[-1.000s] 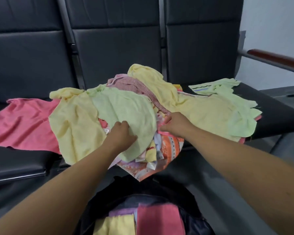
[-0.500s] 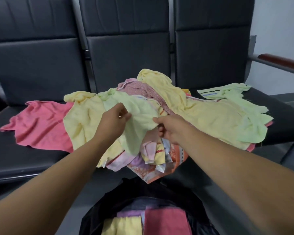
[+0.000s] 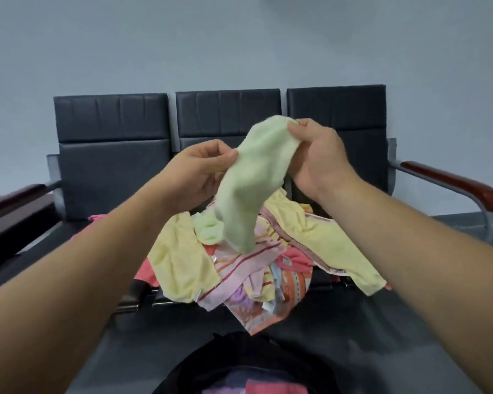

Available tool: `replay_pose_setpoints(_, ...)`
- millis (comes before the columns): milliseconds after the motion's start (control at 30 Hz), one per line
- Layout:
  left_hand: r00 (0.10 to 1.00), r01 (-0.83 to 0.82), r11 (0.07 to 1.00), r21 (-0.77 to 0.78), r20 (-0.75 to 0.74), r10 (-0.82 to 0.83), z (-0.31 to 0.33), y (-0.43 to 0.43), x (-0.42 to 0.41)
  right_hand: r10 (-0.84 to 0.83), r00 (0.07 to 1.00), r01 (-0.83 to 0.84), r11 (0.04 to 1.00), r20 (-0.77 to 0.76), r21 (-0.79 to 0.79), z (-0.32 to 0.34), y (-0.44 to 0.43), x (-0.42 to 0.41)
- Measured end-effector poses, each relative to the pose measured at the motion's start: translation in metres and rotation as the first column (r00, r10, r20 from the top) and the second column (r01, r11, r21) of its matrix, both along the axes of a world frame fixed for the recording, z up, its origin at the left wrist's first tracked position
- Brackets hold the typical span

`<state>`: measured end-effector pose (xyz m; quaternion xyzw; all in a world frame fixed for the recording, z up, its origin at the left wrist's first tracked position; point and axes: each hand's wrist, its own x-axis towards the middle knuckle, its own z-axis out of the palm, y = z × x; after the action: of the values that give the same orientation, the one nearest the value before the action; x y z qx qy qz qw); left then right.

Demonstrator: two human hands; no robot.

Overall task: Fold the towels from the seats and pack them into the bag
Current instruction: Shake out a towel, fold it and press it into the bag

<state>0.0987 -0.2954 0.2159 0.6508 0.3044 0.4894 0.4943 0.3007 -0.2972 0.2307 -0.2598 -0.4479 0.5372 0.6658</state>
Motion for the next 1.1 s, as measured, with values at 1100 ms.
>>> replay_pose_setpoints(1100, 0.289, -0.118, 0.912, 0.393, -0.865, 0.410, 0.000, -0.043, -0.021, -0.377, 0.203, 0.221, 0.917, 0.903, 0.333, -0.044, -0.047, 0.087)
